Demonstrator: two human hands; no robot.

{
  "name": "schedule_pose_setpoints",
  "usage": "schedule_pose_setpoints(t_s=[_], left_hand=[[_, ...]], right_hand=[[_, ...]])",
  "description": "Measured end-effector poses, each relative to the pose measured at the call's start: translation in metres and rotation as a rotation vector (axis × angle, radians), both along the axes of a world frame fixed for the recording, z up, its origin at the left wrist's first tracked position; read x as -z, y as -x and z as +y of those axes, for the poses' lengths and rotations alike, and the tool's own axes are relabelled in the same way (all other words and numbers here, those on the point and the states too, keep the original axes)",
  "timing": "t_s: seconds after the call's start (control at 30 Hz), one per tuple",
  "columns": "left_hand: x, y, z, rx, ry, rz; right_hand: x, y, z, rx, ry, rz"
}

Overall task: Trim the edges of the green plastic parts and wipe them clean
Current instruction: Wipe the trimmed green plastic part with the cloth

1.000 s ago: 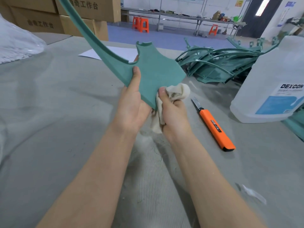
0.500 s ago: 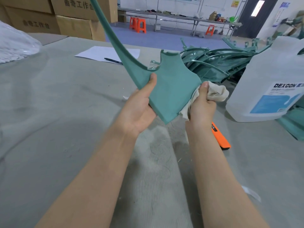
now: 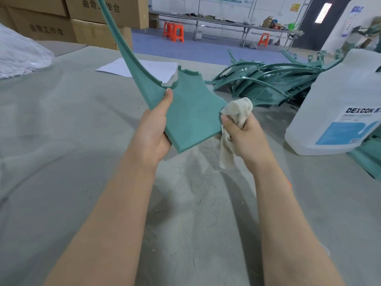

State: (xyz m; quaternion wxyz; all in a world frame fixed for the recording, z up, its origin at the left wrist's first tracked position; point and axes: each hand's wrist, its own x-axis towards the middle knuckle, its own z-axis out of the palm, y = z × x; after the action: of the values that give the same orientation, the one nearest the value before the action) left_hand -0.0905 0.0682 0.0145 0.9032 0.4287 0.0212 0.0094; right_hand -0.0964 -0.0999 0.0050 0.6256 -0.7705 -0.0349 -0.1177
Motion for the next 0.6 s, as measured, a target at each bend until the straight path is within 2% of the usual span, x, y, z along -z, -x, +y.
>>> schedule_pose_setpoints(t_s=[0.1, 0.23, 0.3, 0.53, 0.6], left_hand=[[0.000, 0.002, 0.003, 0.001, -0.004, -0.005], [-0.003, 0.008, -0.006, 0.054, -0.032, -0.017], [-0.003, 0.009, -0.011, 0.060, -0.078, -0.041], [-0.003, 0.007, -0.003, 0.035, -0.128, -0.032], [-0.002, 0.007, 0.000, 0.040, -0.158, -0.004]], right_hand=[[-0.001, 0.000, 0.002, -0.039, -0.074, 0.011], [-0.002, -0.002, -0.001, 0.179, -0.256, 0.039], [-0.001, -0.002, -0.006, 0.213, -0.368, 0.079], [-0.006, 0.000, -0.014, -0.004, -0.845, 0.147], [-0.007, 0.003, -0.016, -0.109, -0.822, 0.155]])
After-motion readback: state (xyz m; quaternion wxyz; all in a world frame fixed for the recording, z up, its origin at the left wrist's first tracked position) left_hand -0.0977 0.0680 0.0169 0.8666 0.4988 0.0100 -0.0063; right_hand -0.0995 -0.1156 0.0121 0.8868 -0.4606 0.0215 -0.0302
